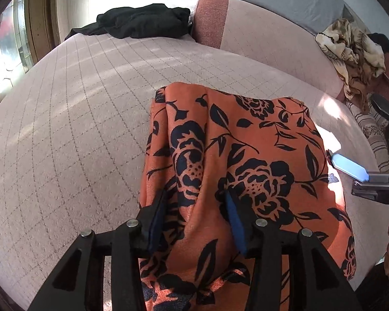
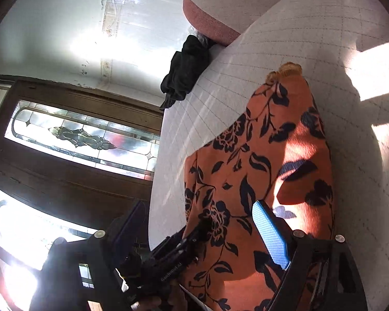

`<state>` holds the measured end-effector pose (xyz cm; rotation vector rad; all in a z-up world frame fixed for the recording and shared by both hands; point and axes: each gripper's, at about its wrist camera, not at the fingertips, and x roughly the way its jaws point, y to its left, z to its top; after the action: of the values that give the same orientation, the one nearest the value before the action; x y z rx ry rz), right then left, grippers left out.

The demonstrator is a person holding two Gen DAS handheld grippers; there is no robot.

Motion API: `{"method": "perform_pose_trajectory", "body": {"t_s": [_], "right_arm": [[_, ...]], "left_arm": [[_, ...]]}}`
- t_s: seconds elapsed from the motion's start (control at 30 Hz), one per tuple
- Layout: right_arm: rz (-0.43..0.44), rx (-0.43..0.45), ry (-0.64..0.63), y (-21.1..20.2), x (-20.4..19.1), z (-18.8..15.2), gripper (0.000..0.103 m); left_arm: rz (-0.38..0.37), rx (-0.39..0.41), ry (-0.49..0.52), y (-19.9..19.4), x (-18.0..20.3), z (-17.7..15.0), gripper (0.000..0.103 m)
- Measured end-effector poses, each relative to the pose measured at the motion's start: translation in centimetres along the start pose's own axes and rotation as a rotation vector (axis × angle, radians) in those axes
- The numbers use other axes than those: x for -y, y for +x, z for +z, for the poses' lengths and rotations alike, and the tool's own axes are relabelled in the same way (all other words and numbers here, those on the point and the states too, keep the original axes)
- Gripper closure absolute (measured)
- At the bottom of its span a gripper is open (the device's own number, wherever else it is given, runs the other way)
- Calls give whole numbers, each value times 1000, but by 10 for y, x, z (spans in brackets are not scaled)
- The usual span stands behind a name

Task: Fold small clothes
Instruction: 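Grasp the opposite blouse edge with the left gripper and fold it over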

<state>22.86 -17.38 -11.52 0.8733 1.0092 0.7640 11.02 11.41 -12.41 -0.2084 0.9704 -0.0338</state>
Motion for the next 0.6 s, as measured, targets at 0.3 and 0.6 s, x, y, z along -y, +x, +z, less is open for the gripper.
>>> {"method": "perform_pose_trajectory", "body": {"t_s": [0.3,0.6], "right_arm": [[-40,-2,90,15,26,24,17],[38,-40,10,-27,-10,-81,17]], "left_arm": [[-10,0,0,0,-1,-2,54],[-9,45,-44,-59,-11,-24,54]]}}
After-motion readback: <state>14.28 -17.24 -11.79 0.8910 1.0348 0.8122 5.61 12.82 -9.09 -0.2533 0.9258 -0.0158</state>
